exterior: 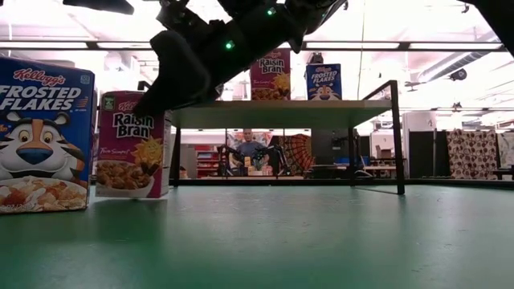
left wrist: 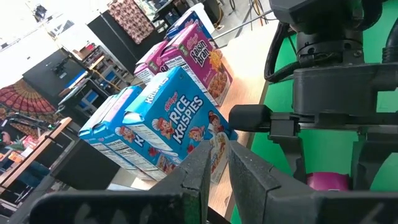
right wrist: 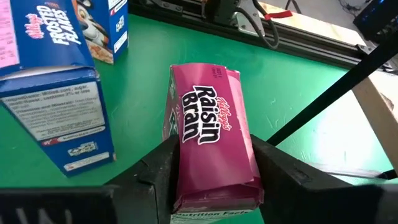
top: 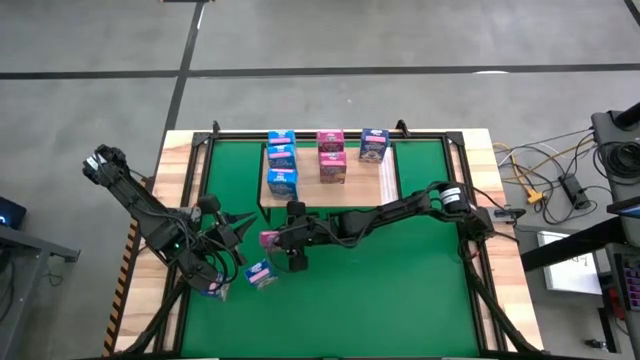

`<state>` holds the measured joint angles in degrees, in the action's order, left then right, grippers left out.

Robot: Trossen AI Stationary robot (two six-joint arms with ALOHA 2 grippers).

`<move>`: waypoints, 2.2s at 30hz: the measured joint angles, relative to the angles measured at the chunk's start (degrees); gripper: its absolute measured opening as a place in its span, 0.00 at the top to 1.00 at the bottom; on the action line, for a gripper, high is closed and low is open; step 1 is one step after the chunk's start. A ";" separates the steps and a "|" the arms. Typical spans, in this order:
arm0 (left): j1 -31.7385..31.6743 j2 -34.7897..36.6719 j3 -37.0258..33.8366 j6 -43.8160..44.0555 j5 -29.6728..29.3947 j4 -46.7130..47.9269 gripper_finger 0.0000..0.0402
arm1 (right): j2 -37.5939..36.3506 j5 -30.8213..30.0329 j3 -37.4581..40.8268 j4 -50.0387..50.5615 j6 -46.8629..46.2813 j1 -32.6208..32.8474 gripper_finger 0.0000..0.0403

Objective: Stack cereal on shelf
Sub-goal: Put the violet cereal box, aligned with the other violet cereal box on the shelf

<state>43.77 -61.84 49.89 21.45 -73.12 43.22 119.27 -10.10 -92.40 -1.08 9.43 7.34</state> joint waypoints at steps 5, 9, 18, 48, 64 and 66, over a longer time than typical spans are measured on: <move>0.00 0.00 0.00 0.00 0.00 0.00 0.90 | -2.27 0.13 0.11 4.44 -2.46 0.34 0.58; 0.00 0.00 -0.02 0.00 0.00 -0.16 0.90 | -5.53 0.41 0.11 8.70 -4.42 0.65 0.59; 0.02 0.00 -0.04 0.00 0.00 -0.35 0.90 | -17.09 0.50 0.11 23.05 -6.64 2.72 0.59; 0.01 0.00 -0.04 -0.22 0.02 -0.74 0.90 | -33.97 -6.45 5.64 38.44 -5.77 -7.92 0.59; 0.02 0.00 -0.04 -0.22 0.02 -0.74 0.90 | -33.97 -4.95 8.34 34.18 -4.94 -8.57 0.58; 0.00 0.00 -0.04 -0.20 0.02 -0.74 0.90 | -33.97 -4.95 8.45 34.22 -4.53 -8.63 0.56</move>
<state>43.77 -61.84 49.84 21.25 -73.10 42.48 85.30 -15.06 -83.95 33.13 4.91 -1.29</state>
